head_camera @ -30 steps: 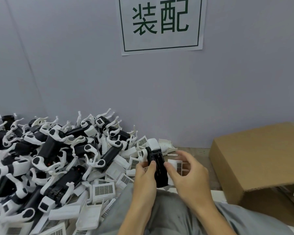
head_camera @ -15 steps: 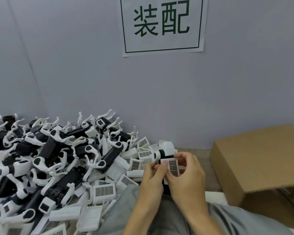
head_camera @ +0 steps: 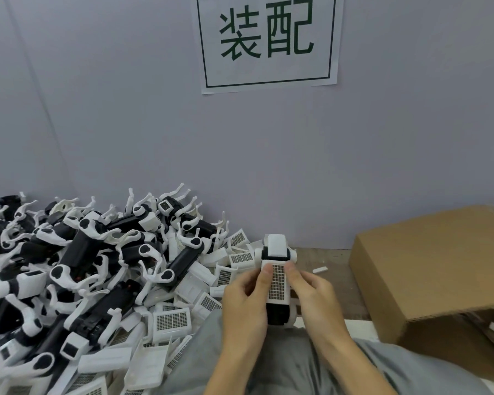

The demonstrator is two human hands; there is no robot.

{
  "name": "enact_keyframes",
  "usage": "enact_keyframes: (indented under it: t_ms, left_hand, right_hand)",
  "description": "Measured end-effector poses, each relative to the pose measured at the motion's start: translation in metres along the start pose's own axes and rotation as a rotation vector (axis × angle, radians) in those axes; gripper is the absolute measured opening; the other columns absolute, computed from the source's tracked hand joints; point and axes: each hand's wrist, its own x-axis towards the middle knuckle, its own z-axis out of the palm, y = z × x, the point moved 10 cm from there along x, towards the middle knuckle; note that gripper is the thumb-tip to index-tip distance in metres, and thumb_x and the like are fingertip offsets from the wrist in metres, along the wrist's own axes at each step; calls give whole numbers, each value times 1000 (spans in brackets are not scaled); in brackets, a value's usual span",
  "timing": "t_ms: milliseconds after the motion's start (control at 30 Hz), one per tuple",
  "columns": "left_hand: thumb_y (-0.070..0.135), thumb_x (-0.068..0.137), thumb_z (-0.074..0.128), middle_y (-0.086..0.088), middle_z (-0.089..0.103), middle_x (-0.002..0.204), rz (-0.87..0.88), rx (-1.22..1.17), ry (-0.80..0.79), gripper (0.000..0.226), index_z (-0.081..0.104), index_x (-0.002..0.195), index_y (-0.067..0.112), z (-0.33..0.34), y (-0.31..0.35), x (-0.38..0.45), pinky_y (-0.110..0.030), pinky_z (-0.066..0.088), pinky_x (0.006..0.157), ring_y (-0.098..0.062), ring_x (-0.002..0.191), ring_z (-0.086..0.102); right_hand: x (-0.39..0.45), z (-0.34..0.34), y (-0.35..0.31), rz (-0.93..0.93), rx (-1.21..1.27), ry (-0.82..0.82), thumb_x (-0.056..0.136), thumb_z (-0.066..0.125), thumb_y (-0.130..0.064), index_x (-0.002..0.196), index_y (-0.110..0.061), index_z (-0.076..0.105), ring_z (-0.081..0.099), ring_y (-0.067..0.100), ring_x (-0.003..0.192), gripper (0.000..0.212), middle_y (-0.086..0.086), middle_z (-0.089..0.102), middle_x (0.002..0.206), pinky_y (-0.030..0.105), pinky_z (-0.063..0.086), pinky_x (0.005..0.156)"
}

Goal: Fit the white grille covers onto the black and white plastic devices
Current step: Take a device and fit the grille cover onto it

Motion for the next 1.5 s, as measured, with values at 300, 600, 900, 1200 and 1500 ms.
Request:
enact_keyframes:
  t_ms: [300,600,900,1200,1500]
  left_hand:
    - [29,93,62,-16,75,81,-21,-14,21,30,78,83,6,-1,3,1,-37,52,71,-23,75,68]
    - [27,98,60,-13,65,75,24,62,77,32,66,85,-2,-6,9,-1,-38,47,69,-19,71,57]
    - [22,100,58,-4,71,82,46,204,54,21,70,91,7,-7,7,0,-21,49,66,-14,76,64]
    - [28,101,55,-19,75,96,-104,-15,86,32,78,92,8,-8,-11,3,-60,52,93,-39,98,70]
    - [6,98,59,8,77,89,41,237,99,24,76,96,23,-12,5,1,-25,54,82,-7,88,71]
  right_hand:
    - [-3,5,-8,-112,-12,3,81,62,-48,72,-4,77,68,18,66,47,18,73,73,32,53,60]
    - [-2,14,-1,-66,30,-41,98,55,-31,81,-8,79,74,20,77,37,12,77,82,27,57,64]
    - [-4,5,-13,-163,-179,37,98,59,-24,77,-13,76,73,31,80,30,7,76,75,45,59,72]
    - [-3,17,-5,-83,-88,-112,99,59,-21,98,-17,77,74,20,92,19,3,78,95,39,59,86]
    - [0,9,-11,-90,-158,-82,96,62,-8,97,-27,74,73,4,85,23,-7,78,90,18,56,69]
